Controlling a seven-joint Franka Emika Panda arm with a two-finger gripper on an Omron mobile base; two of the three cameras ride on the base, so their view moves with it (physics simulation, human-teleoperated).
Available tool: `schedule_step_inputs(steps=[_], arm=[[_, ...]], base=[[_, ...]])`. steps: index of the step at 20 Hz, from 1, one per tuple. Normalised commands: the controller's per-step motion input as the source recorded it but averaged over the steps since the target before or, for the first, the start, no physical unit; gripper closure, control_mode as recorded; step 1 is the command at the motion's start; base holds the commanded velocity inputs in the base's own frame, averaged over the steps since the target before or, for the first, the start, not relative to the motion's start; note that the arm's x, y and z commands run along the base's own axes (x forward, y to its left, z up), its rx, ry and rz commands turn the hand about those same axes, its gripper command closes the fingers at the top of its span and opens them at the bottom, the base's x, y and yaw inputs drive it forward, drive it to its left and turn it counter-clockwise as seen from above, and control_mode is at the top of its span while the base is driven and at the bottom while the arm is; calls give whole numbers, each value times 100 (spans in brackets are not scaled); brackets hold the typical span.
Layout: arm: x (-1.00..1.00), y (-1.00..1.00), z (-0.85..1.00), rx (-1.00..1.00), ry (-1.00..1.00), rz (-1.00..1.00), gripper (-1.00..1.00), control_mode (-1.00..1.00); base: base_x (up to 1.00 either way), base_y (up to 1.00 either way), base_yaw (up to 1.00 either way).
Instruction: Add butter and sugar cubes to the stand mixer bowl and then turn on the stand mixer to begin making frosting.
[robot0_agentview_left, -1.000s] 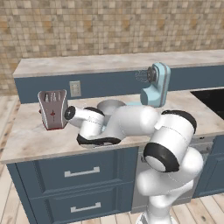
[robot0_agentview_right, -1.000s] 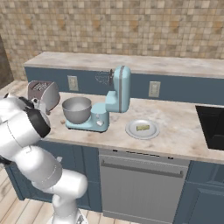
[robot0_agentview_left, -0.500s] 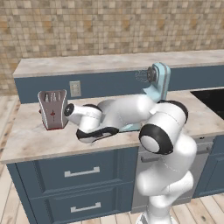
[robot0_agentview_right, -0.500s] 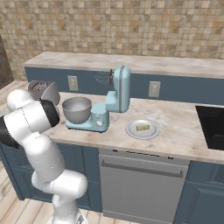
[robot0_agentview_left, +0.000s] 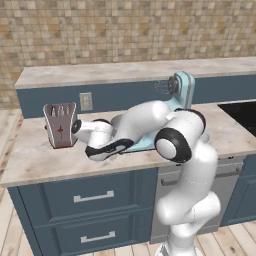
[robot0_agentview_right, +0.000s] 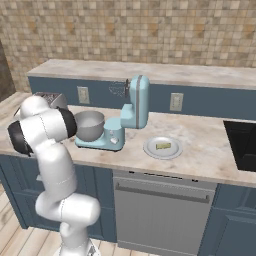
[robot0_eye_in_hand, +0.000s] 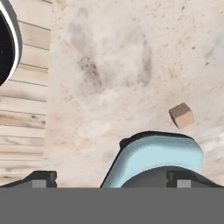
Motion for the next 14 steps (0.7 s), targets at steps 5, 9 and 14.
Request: schedule_step_inputs(steps=[5,9,14], arm=[[14,0,-21,-5,4,-3,-100,-100],[20,0,-13,-3,2,-3,-100,-100],[22,0,-7,-1,1,-1,-100,-100]], base=[[0,0,0],[0,0,0],[0,0,0]])
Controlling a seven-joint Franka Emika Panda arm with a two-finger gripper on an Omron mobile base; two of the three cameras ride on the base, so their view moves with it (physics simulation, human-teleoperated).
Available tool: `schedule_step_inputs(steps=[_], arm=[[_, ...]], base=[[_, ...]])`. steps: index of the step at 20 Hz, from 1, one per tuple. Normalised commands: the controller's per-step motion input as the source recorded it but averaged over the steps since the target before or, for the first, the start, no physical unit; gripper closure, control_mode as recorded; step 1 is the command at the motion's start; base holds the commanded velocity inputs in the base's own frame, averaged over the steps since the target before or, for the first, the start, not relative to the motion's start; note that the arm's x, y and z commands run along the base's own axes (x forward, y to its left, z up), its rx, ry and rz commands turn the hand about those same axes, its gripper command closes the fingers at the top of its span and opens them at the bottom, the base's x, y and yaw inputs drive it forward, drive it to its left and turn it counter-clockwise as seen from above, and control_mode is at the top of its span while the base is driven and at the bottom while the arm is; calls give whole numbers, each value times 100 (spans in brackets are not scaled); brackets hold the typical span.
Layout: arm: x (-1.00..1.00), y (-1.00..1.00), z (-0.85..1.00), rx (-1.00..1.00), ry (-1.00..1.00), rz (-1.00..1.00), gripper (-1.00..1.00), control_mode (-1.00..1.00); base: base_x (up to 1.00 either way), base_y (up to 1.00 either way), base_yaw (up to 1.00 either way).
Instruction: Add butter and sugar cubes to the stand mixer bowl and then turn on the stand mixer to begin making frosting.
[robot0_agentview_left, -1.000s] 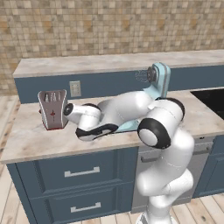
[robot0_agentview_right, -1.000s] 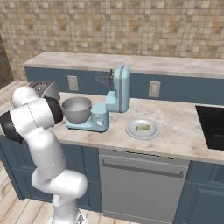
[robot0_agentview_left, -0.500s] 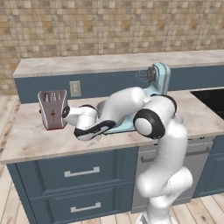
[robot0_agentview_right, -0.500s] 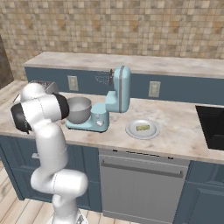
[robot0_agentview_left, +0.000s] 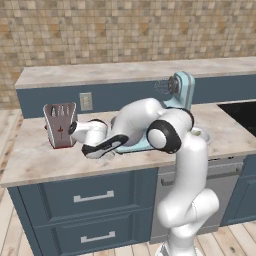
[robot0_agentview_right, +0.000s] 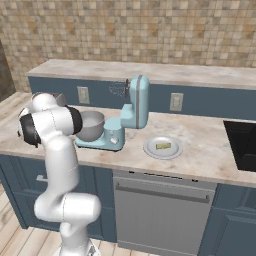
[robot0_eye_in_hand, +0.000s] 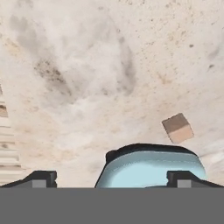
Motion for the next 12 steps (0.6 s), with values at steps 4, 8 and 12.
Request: schedule_step_inputs(steps=[4,8,12], arm=[[22,0,-9,0,0,0,-100,-100],[19,0,-13,-1,0,0,-100,-100],[18,0,-18,-3,1,0,-100,-100]], base=[[0,0,0],[0,0,0],[0,0,0]])
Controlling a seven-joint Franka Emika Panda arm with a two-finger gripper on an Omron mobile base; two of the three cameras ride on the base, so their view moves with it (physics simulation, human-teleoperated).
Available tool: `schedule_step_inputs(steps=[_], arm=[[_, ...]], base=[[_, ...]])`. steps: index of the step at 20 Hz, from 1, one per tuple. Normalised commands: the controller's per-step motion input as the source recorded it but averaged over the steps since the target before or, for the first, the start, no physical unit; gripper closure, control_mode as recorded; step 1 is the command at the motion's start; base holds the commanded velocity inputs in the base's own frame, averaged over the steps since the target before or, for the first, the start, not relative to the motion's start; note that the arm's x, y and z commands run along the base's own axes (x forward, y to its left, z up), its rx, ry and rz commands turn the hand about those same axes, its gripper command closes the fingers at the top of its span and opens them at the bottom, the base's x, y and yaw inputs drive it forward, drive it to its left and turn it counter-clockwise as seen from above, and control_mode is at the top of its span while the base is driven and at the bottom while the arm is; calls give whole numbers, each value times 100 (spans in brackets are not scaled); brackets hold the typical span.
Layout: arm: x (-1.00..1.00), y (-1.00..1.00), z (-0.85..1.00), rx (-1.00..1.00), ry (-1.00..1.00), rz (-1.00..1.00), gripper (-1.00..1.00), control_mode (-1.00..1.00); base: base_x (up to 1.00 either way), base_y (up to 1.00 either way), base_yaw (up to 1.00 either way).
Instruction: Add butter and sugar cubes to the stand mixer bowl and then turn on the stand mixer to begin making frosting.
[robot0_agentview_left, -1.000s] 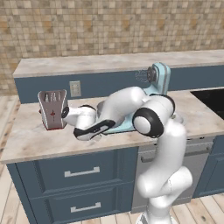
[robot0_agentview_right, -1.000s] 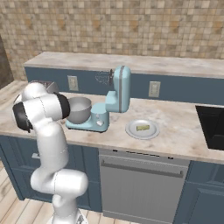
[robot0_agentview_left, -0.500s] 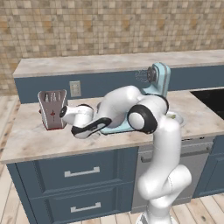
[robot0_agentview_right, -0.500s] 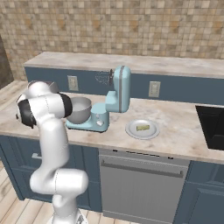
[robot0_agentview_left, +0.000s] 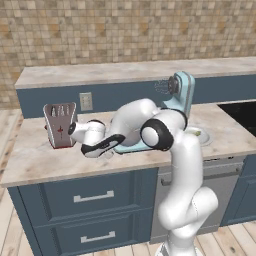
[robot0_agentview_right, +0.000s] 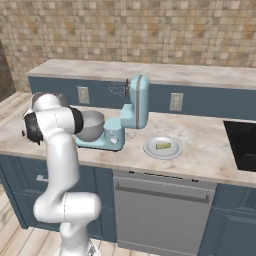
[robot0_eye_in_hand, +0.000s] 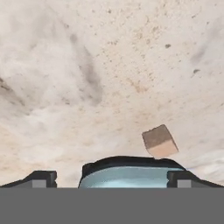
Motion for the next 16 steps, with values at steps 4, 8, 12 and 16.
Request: schedule_step_inputs(steps=[4,8,12,16], arm=[[21,0,-18,-2,3,0,-100,-100],[27,0,-15,0,4,0,-100,-100],[30,0,-14,0,5,0,-100,-100],[27,0,-14,0,5,0,-100,-100]], base=[[0,0,0],[0,0,0],[0,0,0],[0,0,0]])
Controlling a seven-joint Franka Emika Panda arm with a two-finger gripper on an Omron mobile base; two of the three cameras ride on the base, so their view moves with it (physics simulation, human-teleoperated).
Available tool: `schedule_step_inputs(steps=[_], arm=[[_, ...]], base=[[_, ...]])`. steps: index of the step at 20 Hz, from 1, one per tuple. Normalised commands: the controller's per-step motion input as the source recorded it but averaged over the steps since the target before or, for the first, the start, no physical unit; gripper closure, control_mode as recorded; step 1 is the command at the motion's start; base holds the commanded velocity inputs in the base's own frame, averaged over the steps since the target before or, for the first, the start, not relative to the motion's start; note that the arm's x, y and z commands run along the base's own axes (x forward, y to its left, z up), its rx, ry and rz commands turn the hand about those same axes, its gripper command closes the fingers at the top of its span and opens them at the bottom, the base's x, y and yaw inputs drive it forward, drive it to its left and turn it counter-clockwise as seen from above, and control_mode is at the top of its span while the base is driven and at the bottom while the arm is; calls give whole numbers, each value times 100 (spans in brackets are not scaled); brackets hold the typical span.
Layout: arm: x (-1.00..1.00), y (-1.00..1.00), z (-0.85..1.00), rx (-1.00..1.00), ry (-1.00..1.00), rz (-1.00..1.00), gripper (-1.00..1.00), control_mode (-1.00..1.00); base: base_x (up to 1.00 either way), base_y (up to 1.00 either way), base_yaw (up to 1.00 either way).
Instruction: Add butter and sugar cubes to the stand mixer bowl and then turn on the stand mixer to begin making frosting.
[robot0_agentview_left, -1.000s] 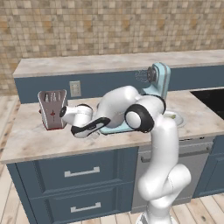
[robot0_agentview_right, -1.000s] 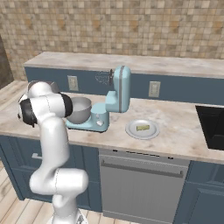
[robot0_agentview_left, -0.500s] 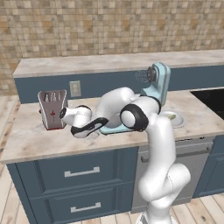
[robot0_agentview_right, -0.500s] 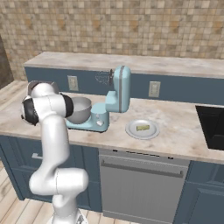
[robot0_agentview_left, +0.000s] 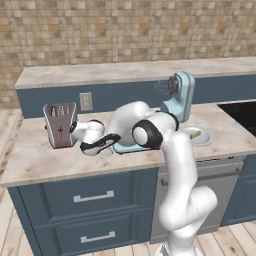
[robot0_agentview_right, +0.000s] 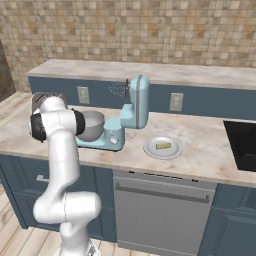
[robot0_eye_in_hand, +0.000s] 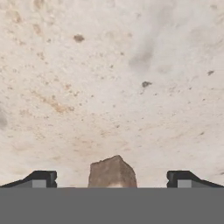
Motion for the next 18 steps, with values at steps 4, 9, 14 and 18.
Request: schedule_step_inputs(steps=[4,9,14,18], arm=[[23,3,-17,0,4,0,-100,-100],[20,10,-21,0,5,0,-100,-100],[8,5,-24,-2,6,0,-100,-100],[0,1,-22,-4,4,0,100,-100]], base=[[0,0,0],[0,0,0],[0,0,0],[0,0,0]])
